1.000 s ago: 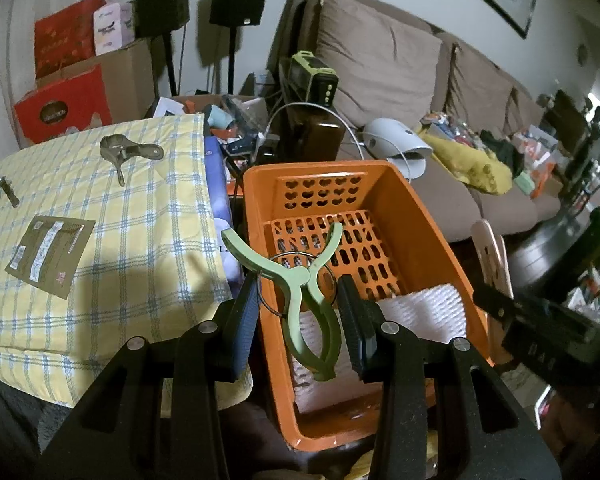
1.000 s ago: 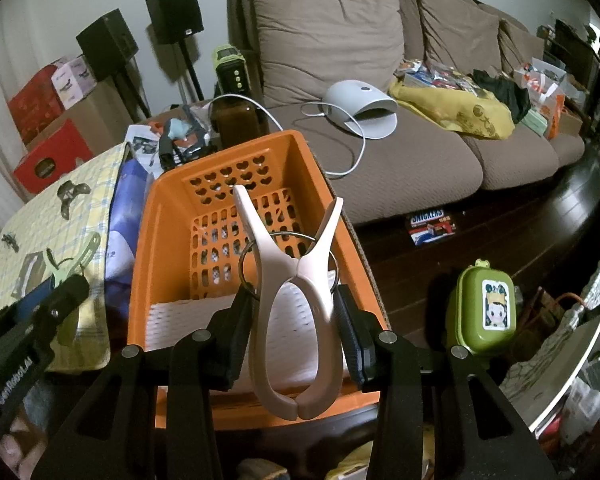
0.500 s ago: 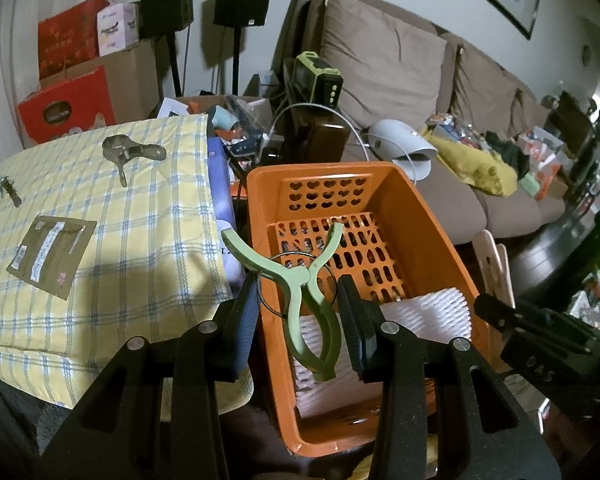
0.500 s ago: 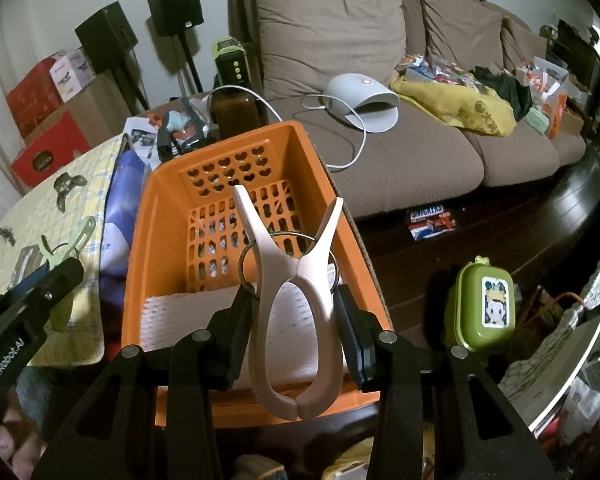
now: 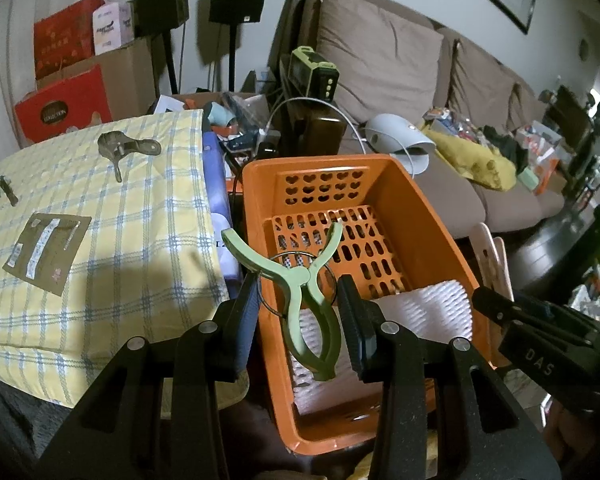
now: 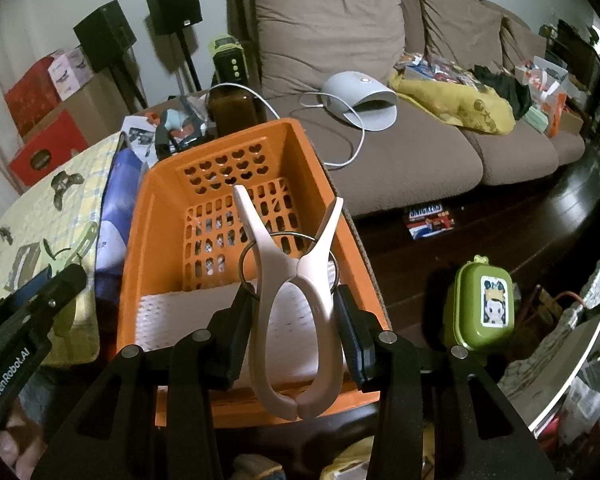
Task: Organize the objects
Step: 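Bring the right gripper with the pink clothespin beside the left gripper over the basket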
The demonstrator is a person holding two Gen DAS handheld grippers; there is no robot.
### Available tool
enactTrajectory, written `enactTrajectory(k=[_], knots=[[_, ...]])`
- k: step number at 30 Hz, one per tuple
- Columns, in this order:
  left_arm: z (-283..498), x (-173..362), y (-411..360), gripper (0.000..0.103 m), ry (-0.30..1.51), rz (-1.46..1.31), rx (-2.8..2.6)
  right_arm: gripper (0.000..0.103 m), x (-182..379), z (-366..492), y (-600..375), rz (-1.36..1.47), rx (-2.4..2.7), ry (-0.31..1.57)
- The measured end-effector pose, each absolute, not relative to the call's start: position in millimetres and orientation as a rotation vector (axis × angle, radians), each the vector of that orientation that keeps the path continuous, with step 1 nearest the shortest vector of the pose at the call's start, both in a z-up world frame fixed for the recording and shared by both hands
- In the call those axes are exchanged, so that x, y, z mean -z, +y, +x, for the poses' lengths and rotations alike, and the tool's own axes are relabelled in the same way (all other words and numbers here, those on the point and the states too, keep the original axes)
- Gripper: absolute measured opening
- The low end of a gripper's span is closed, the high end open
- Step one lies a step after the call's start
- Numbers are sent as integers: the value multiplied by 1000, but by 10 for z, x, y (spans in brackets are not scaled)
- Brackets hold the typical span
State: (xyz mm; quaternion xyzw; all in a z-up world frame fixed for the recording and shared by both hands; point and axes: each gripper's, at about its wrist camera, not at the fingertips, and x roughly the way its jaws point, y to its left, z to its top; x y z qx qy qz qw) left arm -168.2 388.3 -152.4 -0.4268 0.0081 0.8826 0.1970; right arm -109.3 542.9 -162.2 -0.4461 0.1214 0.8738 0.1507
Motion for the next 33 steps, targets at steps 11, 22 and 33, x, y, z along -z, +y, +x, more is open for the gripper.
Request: enactTrajectory(k=[11, 22, 33], knots=[[-1662, 1580, 3899, 36, 15, -1210, -2448, 41, 1649, -1101, 5410, -1297, -2505, 341], [-1648, 1629, 3943, 36, 36, -1221, -2441, 41, 1669, -1111, 5386, -1309, -2511, 331], [-1633, 1656, 3963, 36, 50, -1227, -2429, 41, 1675, -1109, 5409, -1315, -2505, 331]])
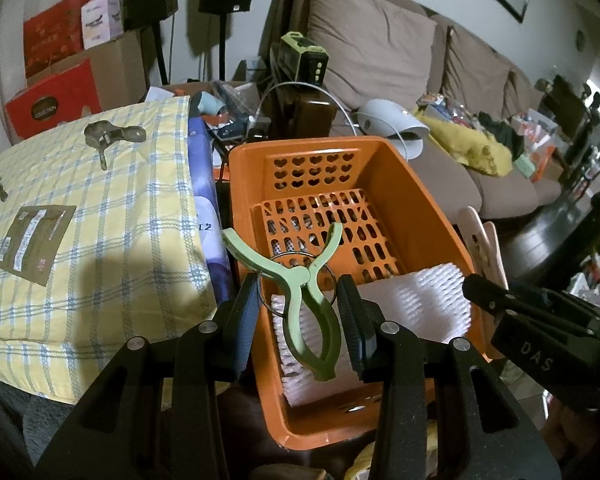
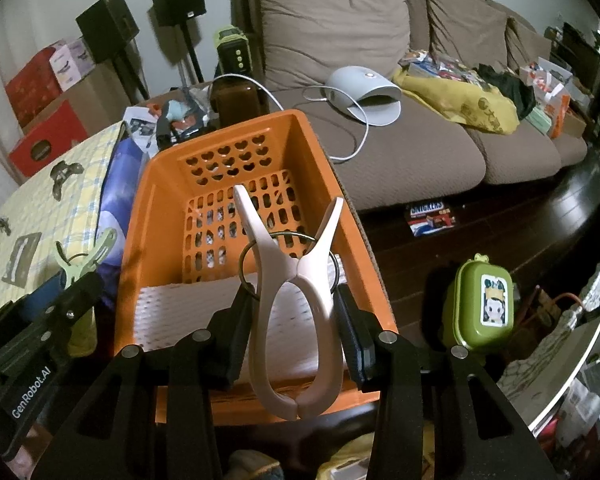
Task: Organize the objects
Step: 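Bring the right gripper with the pink clothespin beside the left gripper over the basket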
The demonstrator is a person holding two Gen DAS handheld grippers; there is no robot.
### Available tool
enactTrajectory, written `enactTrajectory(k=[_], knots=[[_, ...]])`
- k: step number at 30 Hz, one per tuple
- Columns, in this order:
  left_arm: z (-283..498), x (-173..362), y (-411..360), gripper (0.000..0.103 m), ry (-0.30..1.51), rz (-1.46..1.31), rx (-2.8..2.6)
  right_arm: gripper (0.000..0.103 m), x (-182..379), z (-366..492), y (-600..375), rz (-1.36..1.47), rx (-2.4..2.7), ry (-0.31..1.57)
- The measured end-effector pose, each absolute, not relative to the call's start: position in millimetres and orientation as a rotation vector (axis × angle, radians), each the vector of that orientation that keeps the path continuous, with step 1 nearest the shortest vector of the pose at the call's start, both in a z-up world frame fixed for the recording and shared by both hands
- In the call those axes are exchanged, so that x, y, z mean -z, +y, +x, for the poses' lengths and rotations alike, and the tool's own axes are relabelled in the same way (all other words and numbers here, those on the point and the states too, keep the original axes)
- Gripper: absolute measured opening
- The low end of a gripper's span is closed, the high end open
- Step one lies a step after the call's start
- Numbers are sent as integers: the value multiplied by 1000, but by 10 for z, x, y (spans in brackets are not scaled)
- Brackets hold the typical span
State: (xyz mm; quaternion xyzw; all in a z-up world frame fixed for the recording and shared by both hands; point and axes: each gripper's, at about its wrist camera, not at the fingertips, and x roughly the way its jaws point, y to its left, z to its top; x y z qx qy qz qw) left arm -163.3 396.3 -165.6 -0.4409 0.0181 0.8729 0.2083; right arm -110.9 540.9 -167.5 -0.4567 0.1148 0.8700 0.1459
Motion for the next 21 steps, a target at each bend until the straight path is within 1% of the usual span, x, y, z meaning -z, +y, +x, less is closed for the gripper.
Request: enactTrajectory(k=[21], knots=[[-1633, 1711, 3971, 36, 44, -1246, -2411, 41, 1720, -1128, 5366, -1333, -2500, 326]])
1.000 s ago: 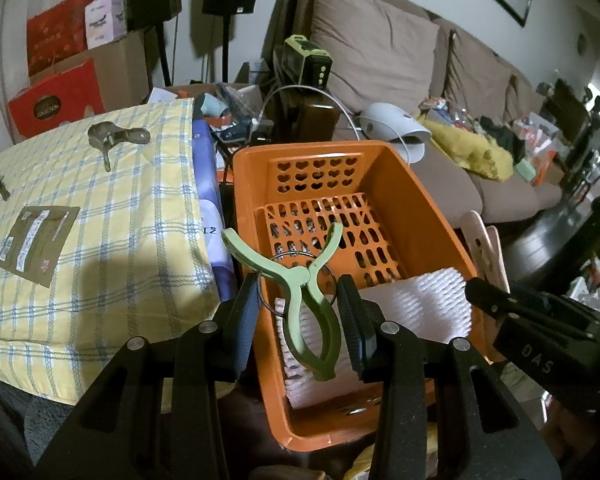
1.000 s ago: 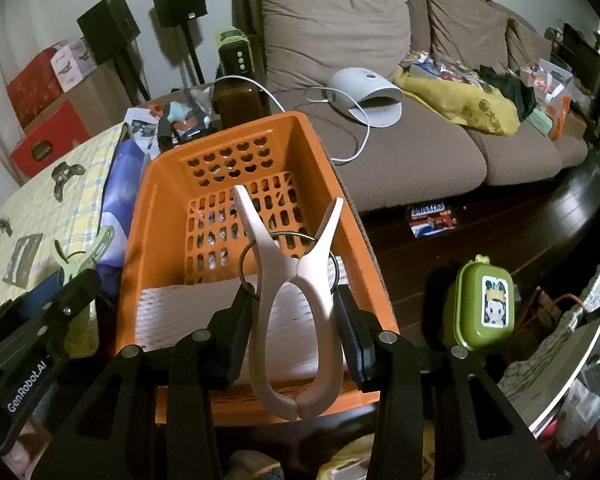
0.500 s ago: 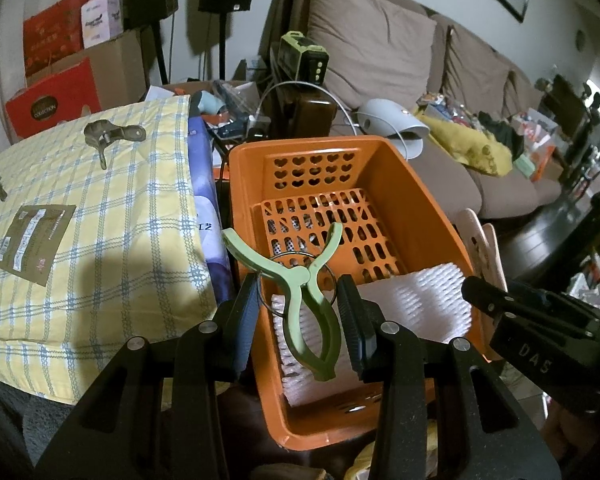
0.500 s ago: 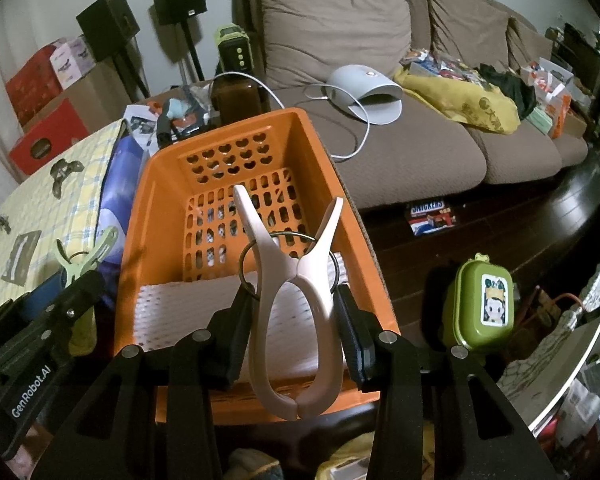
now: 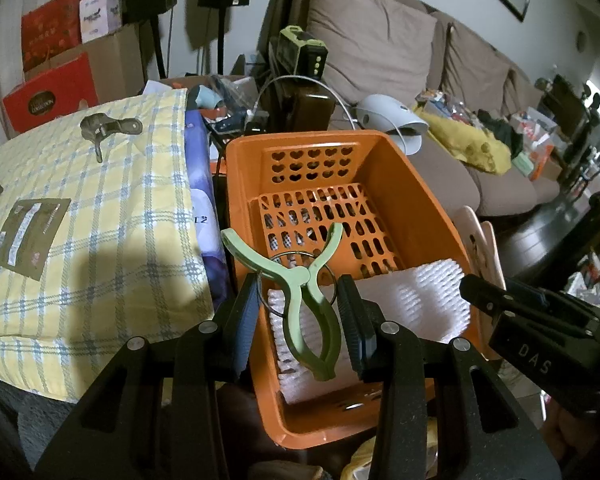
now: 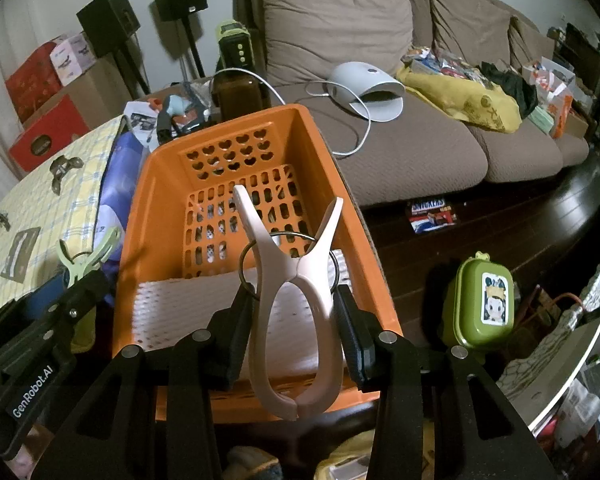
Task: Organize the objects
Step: 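Bring the right gripper with the pink clothespin beside the left gripper over the basket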
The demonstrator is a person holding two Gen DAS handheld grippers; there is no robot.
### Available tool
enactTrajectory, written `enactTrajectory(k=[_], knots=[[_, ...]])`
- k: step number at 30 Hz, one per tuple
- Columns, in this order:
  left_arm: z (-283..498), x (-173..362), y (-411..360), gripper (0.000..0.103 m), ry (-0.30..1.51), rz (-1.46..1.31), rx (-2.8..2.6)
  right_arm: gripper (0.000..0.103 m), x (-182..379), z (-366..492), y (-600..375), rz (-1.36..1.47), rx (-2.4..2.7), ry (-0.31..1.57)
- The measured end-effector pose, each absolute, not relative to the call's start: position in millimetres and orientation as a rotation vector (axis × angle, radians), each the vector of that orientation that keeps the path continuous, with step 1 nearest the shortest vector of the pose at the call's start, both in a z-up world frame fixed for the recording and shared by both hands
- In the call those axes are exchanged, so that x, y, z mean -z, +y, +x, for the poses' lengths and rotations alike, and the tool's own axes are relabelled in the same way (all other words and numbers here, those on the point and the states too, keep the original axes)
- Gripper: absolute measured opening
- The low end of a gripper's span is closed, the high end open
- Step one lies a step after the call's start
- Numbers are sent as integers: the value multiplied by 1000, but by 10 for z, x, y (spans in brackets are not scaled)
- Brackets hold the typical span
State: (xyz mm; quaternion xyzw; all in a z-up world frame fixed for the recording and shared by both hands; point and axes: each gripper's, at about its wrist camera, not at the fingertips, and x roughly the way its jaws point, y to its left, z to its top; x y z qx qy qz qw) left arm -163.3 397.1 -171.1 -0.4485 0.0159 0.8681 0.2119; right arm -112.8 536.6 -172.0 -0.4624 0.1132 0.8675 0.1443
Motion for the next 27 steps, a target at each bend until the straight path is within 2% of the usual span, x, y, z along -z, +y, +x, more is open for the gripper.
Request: enactTrajectory(k=[27], knots=[[-1588, 1810, 4012, 36, 57, -1268, -2393, 41, 1782, -1130, 5372, -1385, -2480, 306]])
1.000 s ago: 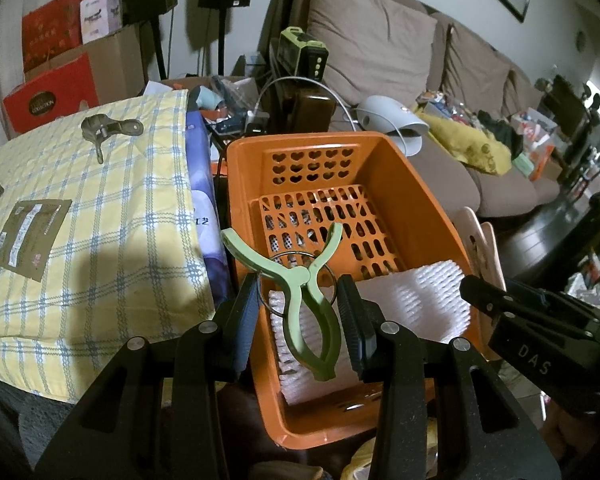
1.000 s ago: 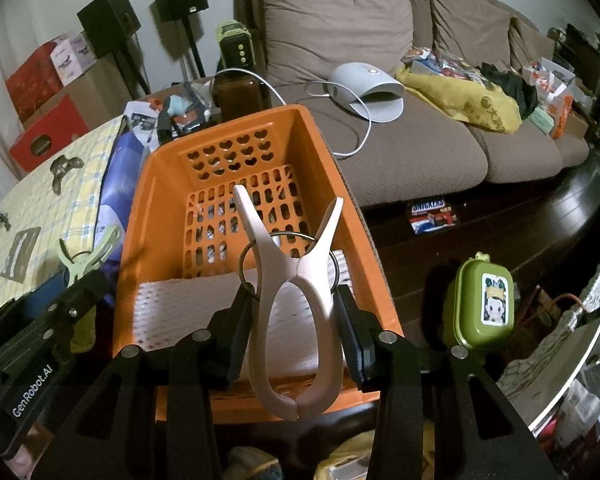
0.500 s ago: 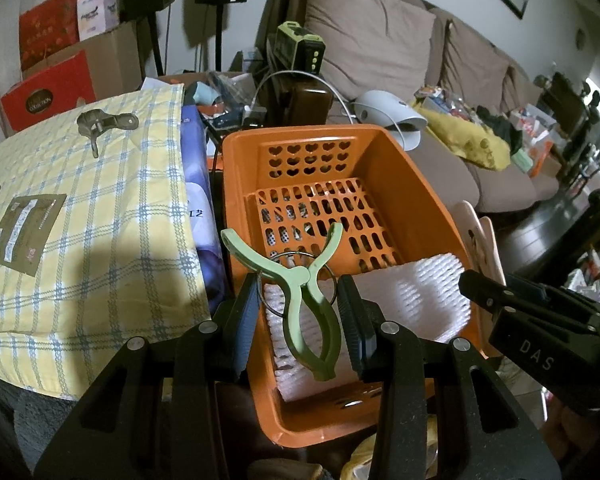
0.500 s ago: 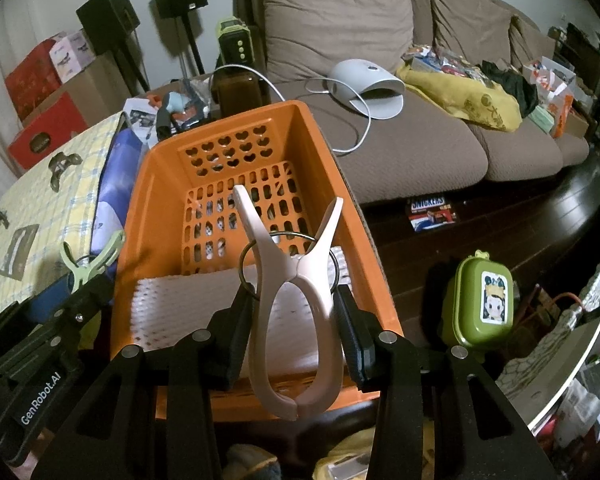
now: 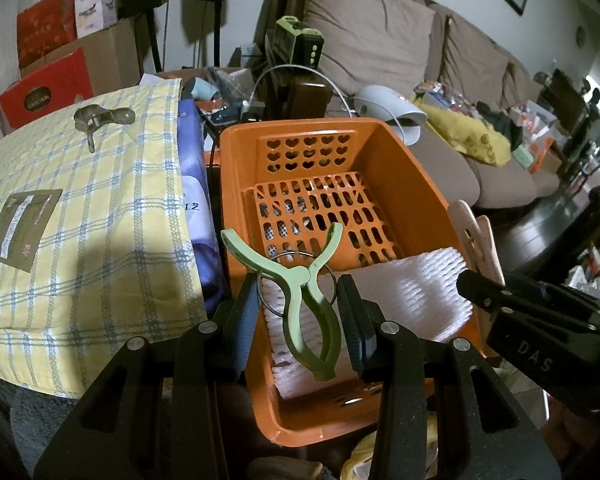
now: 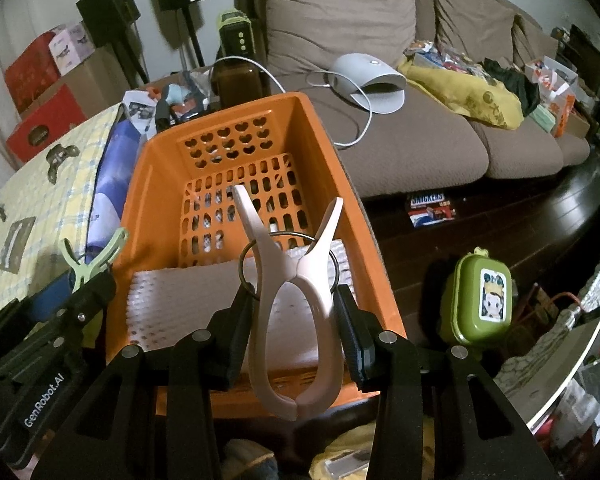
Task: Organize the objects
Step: 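Bring the right gripper with the pink clothespin beside the left gripper over the basket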
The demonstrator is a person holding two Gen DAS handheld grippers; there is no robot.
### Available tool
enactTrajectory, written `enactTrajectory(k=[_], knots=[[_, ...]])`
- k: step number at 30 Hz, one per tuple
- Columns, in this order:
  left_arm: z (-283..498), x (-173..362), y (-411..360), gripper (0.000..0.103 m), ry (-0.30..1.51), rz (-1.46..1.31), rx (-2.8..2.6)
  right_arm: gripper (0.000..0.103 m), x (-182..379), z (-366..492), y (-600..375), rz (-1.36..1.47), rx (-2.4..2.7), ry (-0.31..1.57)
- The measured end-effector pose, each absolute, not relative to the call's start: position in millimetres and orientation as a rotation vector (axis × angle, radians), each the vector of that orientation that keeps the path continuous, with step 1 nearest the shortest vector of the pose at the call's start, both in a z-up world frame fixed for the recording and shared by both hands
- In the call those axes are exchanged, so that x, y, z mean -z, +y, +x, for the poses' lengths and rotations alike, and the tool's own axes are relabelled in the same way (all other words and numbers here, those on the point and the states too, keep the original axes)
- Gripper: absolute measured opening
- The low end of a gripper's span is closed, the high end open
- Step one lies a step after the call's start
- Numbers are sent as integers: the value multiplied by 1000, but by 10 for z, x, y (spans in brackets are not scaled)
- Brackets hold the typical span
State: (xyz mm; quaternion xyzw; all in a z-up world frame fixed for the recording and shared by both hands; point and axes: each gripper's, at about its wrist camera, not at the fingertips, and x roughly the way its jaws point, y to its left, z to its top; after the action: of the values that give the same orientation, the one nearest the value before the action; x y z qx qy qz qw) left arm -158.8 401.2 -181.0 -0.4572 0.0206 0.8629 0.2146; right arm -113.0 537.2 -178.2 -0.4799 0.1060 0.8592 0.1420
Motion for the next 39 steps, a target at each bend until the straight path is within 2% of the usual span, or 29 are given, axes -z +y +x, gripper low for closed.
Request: enactTrajectory(k=[39], knots=[[-1544, 1895, 4092, 36, 100, -1280, -2372, 41, 1869, -1173, 5361, -1442, -2452, 285]])
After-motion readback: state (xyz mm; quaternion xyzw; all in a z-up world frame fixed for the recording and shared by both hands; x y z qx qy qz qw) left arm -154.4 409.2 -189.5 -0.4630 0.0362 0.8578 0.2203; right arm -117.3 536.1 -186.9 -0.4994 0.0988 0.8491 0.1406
